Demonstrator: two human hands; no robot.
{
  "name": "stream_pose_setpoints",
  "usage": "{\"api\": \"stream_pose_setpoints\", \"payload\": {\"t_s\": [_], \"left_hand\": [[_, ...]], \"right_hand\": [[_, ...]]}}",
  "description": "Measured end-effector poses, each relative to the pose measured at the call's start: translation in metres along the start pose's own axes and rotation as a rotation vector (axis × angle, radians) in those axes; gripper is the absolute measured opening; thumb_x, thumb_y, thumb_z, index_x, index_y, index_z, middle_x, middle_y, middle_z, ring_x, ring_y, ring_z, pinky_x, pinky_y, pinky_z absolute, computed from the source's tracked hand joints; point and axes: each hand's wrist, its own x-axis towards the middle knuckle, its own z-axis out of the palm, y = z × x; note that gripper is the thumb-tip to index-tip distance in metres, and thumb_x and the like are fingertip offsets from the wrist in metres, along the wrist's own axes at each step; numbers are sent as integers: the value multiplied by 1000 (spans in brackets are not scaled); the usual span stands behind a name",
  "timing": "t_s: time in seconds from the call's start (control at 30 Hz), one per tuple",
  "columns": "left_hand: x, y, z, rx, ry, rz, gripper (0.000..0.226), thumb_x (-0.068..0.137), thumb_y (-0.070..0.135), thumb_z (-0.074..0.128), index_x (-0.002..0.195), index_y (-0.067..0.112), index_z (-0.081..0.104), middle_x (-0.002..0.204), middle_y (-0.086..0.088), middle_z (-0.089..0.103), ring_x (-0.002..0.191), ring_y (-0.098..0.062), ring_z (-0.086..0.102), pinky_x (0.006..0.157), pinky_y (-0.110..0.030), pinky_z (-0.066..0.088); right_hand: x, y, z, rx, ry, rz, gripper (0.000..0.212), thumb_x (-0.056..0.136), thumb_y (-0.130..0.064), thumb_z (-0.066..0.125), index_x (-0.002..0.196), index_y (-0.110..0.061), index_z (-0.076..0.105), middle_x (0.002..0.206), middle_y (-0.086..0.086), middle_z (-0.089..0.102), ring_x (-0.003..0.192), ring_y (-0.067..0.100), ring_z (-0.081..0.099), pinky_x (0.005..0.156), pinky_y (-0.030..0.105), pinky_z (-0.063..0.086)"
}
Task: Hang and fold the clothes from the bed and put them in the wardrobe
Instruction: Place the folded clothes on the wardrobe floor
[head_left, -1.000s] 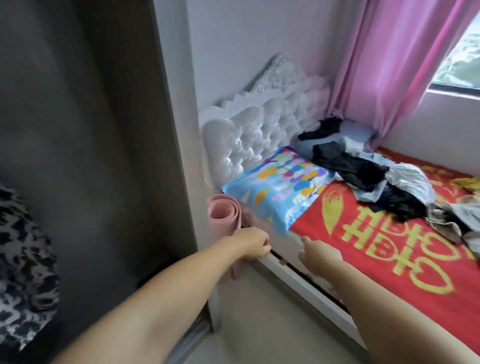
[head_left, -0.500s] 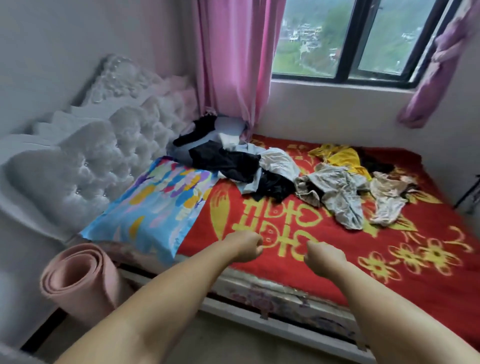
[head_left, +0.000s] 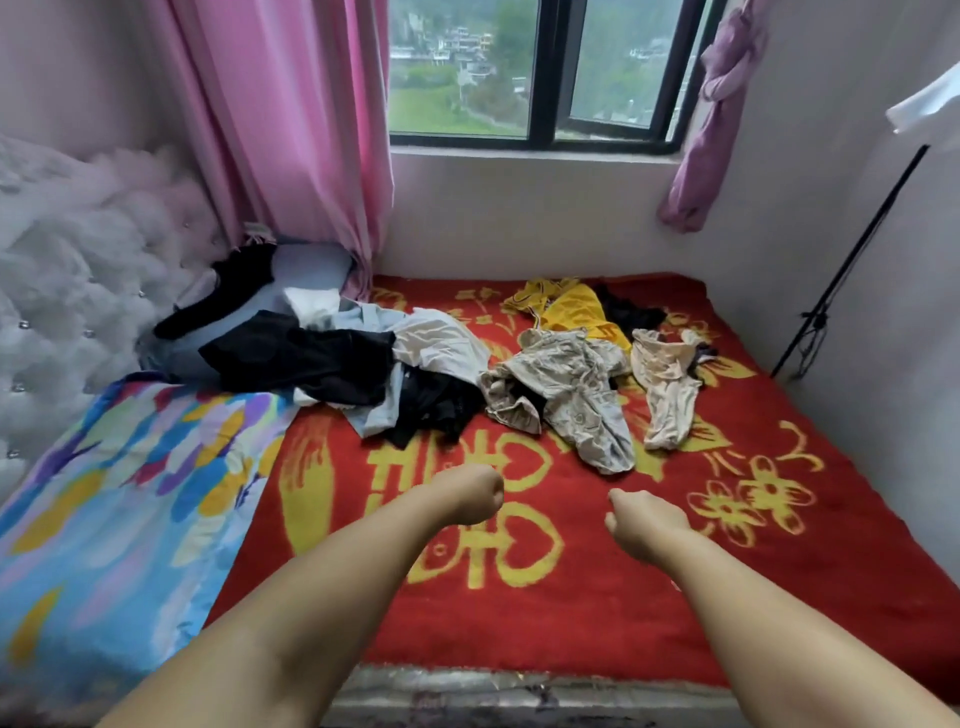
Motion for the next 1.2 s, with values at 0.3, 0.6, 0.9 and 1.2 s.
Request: {"api": "stream_pose_setpoints", "payload": {"t_s": [0.3, 0.6, 0.9, 1.2], "left_hand": [[138, -58, -25, -38, -71, -20, 24, 93, 19, 36, 83, 11, 57, 91, -7, 63, 77, -25, 55, 52, -29, 37], [220, -133, 51, -305, -194, -226, 30, 97, 21, 37, 108, 15, 64, 93, 0, 64, 72, -21, 62, 55, -29, 44], [360, -220, 118, -528, 127, -618, 45, 98, 23, 41, 142, 14, 34, 116, -8, 55, 97, -23, 57, 76, -34, 48], [504, -254, 147, -153, 185, -685, 92, 87, 48, 59, 152, 18, 1, 144, -17, 22, 130, -32, 26, 93, -42, 42]], "right_hand": [[131, -7, -3, 76, -66, 11, 37, 98, -34, 34, 128, -19, 48, 125, 7, 59, 112, 29, 57, 79, 36, 44], [274, -45, 95, 142, -234, -179, 47, 99, -28, 35, 145, -20, 30, 129, 6, 52, 113, 28, 55, 85, 39, 49], [427, -75, 222, 94, -255, -403, 59, 101, -33, 34, 153, -22, 10, 161, 3, -3, 148, 22, -1, 119, 43, 10], [455, -61, 296, 66, 250, -544, 58, 91, -41, 30, 145, -21, 36, 152, 8, 35, 142, 23, 25, 116, 53, 12]]}}
